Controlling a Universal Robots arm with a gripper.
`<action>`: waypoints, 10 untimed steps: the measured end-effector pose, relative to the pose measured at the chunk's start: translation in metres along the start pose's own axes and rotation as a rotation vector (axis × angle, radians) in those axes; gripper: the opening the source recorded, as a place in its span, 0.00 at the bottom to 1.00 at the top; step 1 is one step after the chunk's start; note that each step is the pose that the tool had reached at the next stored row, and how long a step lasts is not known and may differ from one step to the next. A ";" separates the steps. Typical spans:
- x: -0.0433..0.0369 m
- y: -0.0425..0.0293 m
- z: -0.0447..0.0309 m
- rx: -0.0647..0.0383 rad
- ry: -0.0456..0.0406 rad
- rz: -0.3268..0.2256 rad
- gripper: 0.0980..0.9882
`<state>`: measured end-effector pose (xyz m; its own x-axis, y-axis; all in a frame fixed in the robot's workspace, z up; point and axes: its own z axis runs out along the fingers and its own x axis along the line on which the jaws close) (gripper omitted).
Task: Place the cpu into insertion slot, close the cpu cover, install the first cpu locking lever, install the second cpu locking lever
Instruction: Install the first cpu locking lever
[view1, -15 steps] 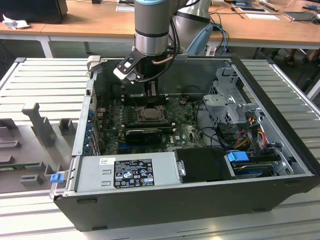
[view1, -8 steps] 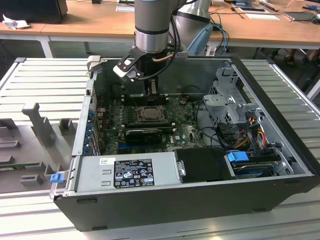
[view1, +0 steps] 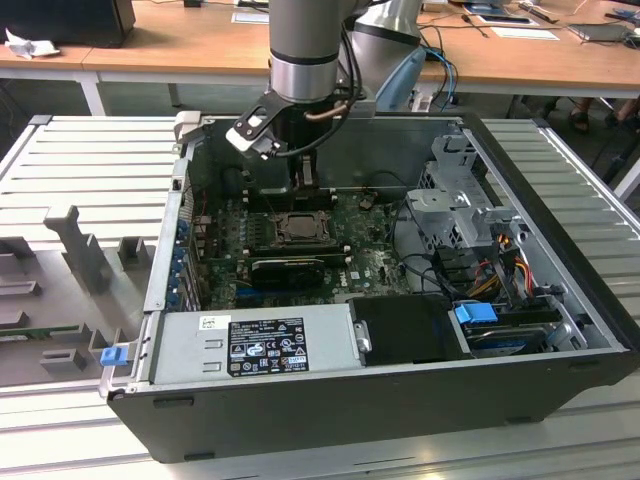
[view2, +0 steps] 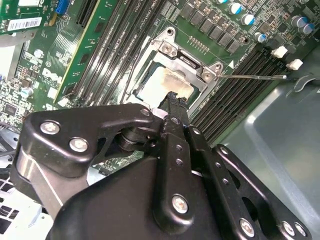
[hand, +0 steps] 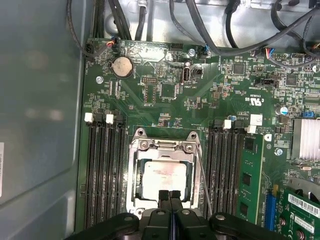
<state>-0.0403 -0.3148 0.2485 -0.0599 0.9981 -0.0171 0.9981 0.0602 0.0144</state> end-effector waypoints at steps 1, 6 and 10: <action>0.0000 0.0000 -0.0003 0.000 0.0001 0.000 0.01; 0.0000 0.0001 -0.0029 0.000 0.0001 0.000 0.01; -0.0001 0.0001 -0.0064 0.000 0.0001 0.000 0.01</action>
<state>-0.0403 -0.3147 0.2550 -0.0600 0.9981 -0.0171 0.9981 0.0602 0.0144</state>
